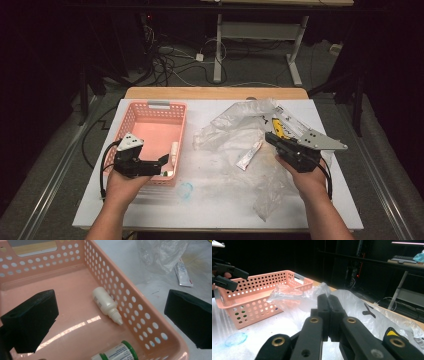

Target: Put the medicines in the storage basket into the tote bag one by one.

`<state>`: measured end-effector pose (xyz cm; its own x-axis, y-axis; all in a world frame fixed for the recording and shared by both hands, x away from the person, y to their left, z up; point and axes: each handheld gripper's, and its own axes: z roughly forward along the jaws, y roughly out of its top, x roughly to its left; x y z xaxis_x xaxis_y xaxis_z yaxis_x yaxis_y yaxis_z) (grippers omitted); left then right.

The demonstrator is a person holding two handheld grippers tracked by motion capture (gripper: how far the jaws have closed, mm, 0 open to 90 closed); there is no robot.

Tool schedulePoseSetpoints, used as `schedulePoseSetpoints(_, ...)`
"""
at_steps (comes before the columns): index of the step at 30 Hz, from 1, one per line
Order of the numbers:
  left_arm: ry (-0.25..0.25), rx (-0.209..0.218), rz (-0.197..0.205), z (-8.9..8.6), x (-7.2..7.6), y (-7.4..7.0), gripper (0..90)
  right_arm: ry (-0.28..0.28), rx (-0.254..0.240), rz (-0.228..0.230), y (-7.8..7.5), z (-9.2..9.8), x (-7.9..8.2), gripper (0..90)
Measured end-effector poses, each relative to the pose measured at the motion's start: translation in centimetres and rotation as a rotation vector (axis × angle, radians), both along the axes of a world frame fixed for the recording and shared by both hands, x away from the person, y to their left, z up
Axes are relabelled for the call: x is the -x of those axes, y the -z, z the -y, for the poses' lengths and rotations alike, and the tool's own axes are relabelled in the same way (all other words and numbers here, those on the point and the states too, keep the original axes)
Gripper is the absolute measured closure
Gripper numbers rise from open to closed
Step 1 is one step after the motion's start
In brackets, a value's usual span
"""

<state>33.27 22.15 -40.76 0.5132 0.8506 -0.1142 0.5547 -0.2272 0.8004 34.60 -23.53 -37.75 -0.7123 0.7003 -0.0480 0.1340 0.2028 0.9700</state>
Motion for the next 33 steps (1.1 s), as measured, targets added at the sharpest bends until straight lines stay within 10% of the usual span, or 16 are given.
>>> schedulePoseSetpoints(8, 0.006, -0.003, -0.04, -0.1, -0.2, 0.2, 0.0, -0.002, 0.004, -0.002, 0.1, -0.1, 0.0, 90.0)
schedulePoseSetpoints(16, 0.015, -0.144, -0.221, 0.9, -1.3, 0.8, 0.7, -0.005, 0.007, -0.006, 0.2, -0.3, -0.1, 90.0)
schedulePoseSetpoints(33, 0.017, -0.224, -0.6, 1.3, -4.2, 1.9, 1.1, -0.007, 0.005, -0.005, 0.1, -0.3, 0.0, 90.0)
